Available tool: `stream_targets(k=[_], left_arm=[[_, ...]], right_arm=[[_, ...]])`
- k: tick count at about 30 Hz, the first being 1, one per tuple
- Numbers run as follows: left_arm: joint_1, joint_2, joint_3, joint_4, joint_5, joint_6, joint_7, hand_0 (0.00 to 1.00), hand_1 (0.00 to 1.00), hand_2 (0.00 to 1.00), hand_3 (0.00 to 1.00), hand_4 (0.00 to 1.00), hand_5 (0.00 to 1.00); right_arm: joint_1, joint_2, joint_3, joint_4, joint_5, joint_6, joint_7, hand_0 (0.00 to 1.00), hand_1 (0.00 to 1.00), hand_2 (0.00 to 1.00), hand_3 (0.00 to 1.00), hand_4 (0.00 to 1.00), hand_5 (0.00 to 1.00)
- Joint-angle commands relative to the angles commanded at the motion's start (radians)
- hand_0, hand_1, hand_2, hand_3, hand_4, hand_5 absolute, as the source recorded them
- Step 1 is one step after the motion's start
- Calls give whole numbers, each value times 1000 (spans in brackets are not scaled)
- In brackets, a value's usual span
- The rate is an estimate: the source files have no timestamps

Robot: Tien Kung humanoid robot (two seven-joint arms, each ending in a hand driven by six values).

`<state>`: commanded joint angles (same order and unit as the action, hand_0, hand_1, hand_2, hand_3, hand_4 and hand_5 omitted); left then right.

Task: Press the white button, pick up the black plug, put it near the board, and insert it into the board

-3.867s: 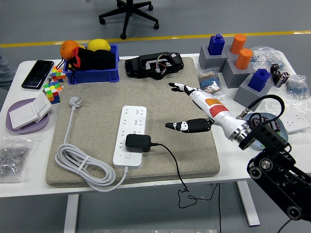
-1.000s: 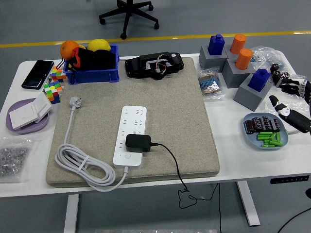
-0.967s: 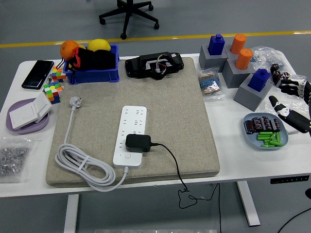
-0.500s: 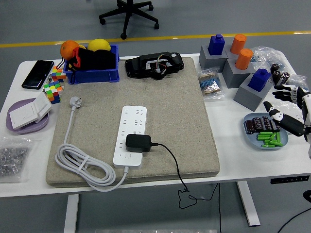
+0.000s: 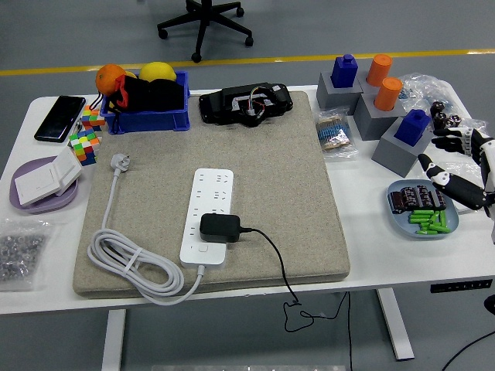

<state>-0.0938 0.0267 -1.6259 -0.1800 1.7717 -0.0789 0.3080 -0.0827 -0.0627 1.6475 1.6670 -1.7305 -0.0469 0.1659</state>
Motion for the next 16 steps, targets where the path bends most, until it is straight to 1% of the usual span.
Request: stream_targets(k=[7, 11, 13, 14, 16], left_arm=[[-18, -3, 6, 0, -9, 7, 4, 652, 640, 635, 678, 528, 95], [-25, -6, 14, 0, -21, 10, 4, 652, 640, 635, 678, 528, 95], [-30, -8, 18, 0, -25, 11, 5, 652, 640, 635, 678, 528, 95], [-30, -8, 18, 0, -24, 11, 6, 652, 640, 635, 678, 529, 95], [-29, -10, 22, 0, -34, 14, 3, 652, 640, 635, 678, 529, 95]], right_arm=[[25, -21, -8, 45, 12, -10, 22, 662, 603, 567, 625, 812, 269], [35, -26, -9, 51, 25, -14, 53, 662, 603, 567, 625, 812, 269], [40, -28, -12, 49, 35, -12, 81, 662, 603, 567, 625, 812, 269], [40, -28, -13, 49, 37, -10, 91, 672, 621, 573, 630, 818, 262], [40, -28, -16, 54, 37, -3, 102, 672, 621, 573, 630, 818, 262]])
